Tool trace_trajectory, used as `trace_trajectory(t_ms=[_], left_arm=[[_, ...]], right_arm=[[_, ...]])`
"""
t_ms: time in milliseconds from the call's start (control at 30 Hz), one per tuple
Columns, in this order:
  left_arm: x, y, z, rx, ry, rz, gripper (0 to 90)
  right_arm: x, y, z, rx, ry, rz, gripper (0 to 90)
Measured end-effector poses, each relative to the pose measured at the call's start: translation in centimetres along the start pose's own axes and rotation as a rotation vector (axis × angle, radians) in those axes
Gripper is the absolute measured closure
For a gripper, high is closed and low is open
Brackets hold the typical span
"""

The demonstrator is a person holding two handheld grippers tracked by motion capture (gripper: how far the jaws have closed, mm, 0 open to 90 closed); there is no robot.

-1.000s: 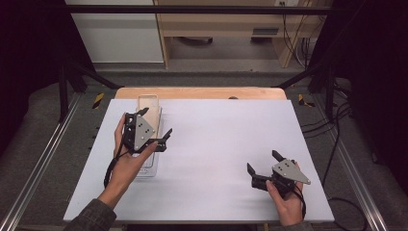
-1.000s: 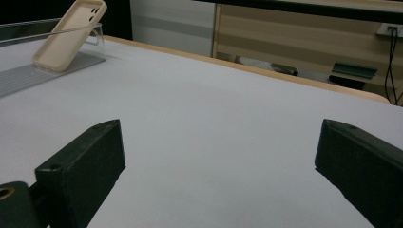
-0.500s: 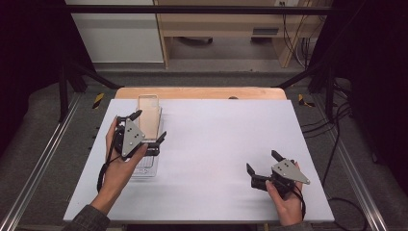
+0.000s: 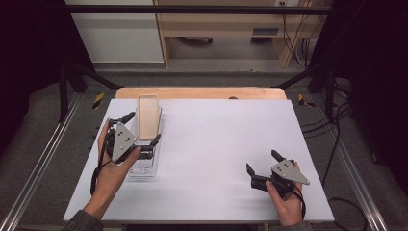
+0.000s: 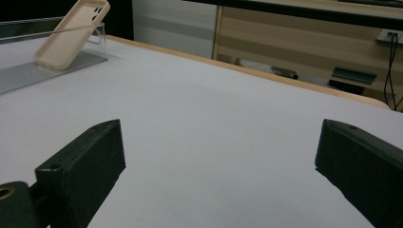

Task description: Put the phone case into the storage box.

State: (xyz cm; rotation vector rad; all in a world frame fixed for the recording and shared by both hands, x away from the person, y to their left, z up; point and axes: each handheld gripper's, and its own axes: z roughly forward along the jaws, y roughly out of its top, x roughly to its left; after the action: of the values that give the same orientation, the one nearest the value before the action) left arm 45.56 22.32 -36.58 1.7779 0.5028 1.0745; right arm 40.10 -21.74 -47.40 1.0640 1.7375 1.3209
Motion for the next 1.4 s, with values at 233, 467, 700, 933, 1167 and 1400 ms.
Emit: trace_trajectory(t_ms=[233, 467, 700, 933, 1167, 1400], left_arm=[[-0.4, 0.2, -0.8, -0.024, -0.02, 0.021, 1.8], [-0.9, 0.1, -1.6, -0.045, -0.031, 0.017, 1.8], [-1.2, -0.7, -2.7, -0.08, -0.042, -0.017, 1.8], [-1.3, -1.5, -3.9, -0.095, -0.039, -0.048, 1.8], [-0.7, -2.1, -4.9, -0.102, -0.027, -0.088, 1.8], [0.1, -3.0, -5.9, -0.101, -0.009, -0.125, 1.8]], right_arm=[[0.0, 0.0, 0.0, 0.0, 0.002, 0.003, 2.6], [0.0, 0.0, 0.0, 0.002, 0.001, -0.001, 2.6], [0.0, 0.0, 0.0, 0.0, -0.001, -0.003, 2.6], [0.1, 0.0, 0.0, 0.001, 0.001, -0.006, 2.7], [0.1, 0.0, 0.0, 0.002, 0.0, -0.005, 2.7], [0.1, 0.0, 0.0, 0.002, 0.0, -0.006, 2.6]])
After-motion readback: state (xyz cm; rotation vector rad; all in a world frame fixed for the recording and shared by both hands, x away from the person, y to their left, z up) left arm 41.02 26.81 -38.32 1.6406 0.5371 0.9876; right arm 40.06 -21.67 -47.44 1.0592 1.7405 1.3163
